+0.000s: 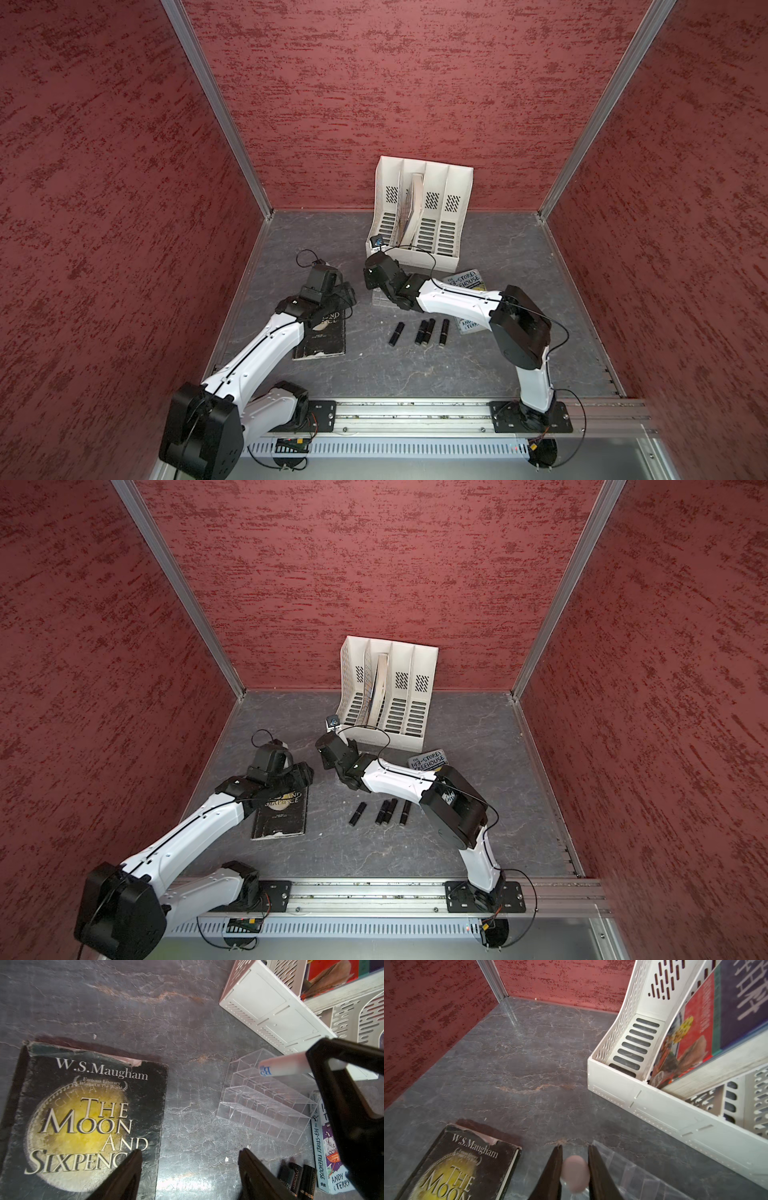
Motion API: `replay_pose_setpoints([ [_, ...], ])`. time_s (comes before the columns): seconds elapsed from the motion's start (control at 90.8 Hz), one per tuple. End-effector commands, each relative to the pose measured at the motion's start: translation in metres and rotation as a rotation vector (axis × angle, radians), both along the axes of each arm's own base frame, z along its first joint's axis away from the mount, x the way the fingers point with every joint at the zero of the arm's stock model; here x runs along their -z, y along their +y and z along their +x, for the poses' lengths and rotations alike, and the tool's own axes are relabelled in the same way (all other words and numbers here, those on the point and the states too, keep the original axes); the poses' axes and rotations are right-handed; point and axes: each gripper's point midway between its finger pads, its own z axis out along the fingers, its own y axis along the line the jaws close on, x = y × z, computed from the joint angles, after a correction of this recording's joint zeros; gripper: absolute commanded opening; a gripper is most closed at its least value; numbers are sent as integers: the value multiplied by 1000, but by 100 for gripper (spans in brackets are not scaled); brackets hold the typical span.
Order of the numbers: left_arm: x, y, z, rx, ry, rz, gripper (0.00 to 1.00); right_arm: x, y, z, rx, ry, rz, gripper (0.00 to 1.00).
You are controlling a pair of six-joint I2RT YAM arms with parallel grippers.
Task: Arrange the lipsticks in the organizer
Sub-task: Place the lipstick in the storage box.
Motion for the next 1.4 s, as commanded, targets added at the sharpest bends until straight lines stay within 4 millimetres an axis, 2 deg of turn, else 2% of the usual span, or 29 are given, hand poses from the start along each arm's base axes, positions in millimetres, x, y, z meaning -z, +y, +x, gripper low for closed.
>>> replay_pose_setpoints([
  [0.0, 2, -6, 4, 15, -16, -44, 76, -30, 1, 13, 34, -95, 28, 10],
  [0.628, 7, -6, 4, 26, -18, -53, 76, -7, -21, 18, 24, -52, 35, 7],
  [0.937, 8, -7, 4, 26, -17, -57, 75, 0, -20, 17, 15, -33, 46, 5],
  [1.388, 4, -6, 2, 27, -30, -58, 75, 25, -21, 17, -48, -6, 29, 5],
])
